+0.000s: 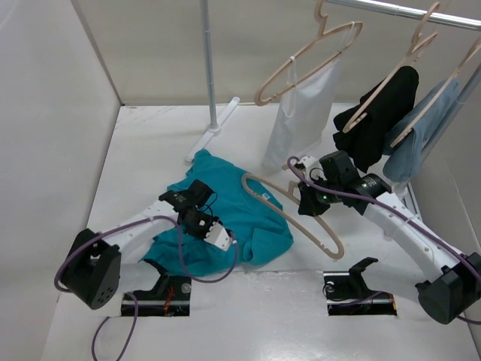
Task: Place the t-shirt on the hanger
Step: Place tshirt on hanger
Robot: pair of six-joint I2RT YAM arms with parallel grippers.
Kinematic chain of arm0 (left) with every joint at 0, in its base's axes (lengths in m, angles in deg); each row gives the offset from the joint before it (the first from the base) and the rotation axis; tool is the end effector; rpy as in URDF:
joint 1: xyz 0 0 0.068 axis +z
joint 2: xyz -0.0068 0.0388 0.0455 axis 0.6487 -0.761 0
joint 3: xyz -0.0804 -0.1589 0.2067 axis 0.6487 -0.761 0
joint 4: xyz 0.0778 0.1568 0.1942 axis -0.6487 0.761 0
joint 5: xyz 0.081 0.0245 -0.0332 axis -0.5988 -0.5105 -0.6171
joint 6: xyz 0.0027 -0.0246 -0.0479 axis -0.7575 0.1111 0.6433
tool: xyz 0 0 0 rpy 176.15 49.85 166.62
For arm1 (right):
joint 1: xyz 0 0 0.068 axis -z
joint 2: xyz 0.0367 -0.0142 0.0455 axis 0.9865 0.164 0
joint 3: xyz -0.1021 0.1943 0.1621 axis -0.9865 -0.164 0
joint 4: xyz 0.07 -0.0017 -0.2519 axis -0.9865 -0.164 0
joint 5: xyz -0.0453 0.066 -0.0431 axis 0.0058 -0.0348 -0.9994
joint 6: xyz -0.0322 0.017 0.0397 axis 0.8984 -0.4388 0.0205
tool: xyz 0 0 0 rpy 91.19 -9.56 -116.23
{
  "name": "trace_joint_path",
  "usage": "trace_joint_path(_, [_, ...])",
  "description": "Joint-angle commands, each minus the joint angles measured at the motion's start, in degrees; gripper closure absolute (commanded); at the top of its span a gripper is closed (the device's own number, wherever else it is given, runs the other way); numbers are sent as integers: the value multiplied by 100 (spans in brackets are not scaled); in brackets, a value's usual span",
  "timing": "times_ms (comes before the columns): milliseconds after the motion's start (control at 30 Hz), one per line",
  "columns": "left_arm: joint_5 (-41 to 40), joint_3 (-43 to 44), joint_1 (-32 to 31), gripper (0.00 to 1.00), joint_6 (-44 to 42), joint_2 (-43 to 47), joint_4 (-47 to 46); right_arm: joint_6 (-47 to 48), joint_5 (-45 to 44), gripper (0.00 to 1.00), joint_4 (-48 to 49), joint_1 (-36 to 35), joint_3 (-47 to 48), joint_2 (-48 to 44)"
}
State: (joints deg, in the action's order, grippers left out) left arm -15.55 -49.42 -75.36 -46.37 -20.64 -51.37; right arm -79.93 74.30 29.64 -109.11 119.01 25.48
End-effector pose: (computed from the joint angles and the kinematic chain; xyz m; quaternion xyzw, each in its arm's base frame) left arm 0.1674 -0.1312 0.1784 0.8588 0.4546 -0.0801 0.2222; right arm 0.1825 0.1129 0.2903 -0.2987 0.8918 0.2275 0.2525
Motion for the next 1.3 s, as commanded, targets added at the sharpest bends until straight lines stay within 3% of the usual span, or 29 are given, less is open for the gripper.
trace_joint_path(0, [427,-3,2,72,-709,580,596,13,218,100,98,-168,-13,-104])
trace_joint_path(33, [586,50,2,67,-360,580,359,13,279,100,177,-168,-65,-165])
trace_joint_path(67, [770,233,2,63,879,580,44,-74,280,100,230,-168,-66,-165])
trace_joint_path(167, [1062,908,63,57,3021,335,-1476,-215,280,100,292,-106,-66,-218])
trace_joint_path(200, [1140,1112,168,54,4272,21,-2115,-215,201,100,292,-45,-66,-218])
trace_joint_path(267, [984,1533,169,49,5421,-376,-2620,-277,130,100,292,94,-66,-157])
trace_joint_path(367, [518,2526,169,49,6705,-1351,-2833,-277,130,100,240,227,-66,-104])
trace_joint_path(600, [490,3775,345,52,7096,-2872,-2298,-277,-229,100,-41,439,-241,-296])
trace_joint_path(767, [-80,4593,345,55,7342,-3769,-1884,-277,-152,100,19,491,-382,-429])
trace_joint_path(933, [-677,4541,345,64,7404,-3893,-2095,-277,-99,100,72,491,-330,-429])
trace_joint_path(1267, [-968,3883,82,61,7026,-3727,-2262,-224,25,100,178,491,-277,-324])
